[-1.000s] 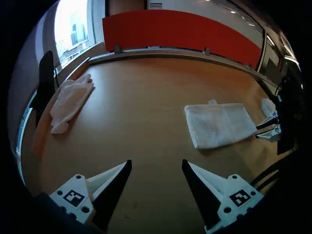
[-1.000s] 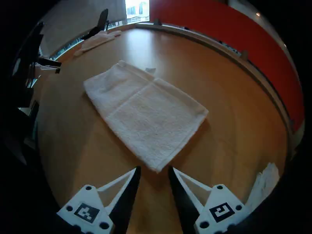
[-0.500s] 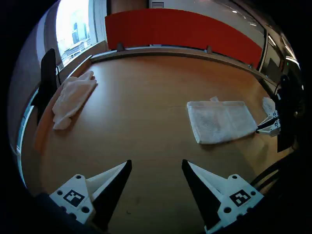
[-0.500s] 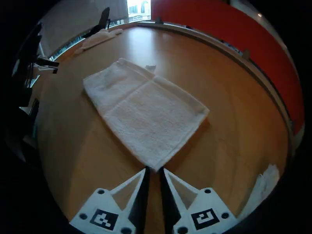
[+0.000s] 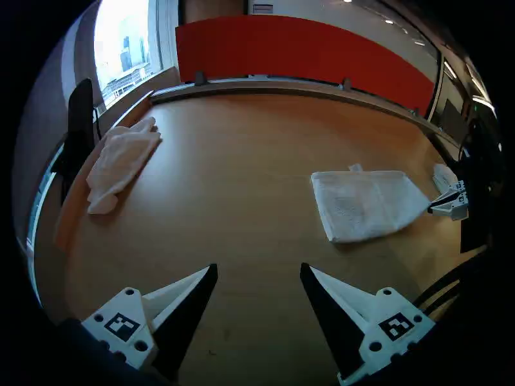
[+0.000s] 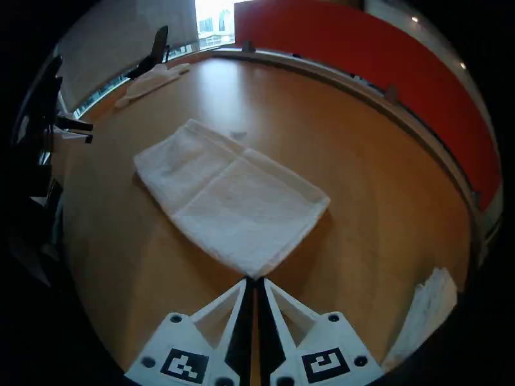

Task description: Fold towel

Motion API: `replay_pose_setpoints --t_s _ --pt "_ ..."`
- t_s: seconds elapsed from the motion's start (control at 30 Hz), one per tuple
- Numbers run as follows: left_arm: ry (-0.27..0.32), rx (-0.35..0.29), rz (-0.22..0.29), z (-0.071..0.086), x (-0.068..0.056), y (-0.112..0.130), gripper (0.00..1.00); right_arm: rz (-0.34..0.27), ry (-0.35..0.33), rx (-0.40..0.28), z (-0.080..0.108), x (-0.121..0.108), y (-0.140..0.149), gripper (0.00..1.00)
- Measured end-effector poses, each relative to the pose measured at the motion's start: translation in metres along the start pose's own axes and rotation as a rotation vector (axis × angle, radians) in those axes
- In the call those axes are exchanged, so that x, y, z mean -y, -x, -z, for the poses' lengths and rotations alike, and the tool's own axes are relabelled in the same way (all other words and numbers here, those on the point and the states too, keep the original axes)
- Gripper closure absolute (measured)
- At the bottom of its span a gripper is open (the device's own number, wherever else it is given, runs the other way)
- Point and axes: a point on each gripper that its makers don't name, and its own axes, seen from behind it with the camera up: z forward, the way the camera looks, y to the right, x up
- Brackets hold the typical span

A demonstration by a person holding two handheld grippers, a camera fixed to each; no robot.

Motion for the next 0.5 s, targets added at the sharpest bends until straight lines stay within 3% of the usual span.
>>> replay_pose_setpoints --t_s 0.5 --pt "0.006 -0.008 -0.004 -0.001 -0.002 -0.006 0.04 0.034 0.064 -0.083 0.049 -0.012 -0.042 0.96"
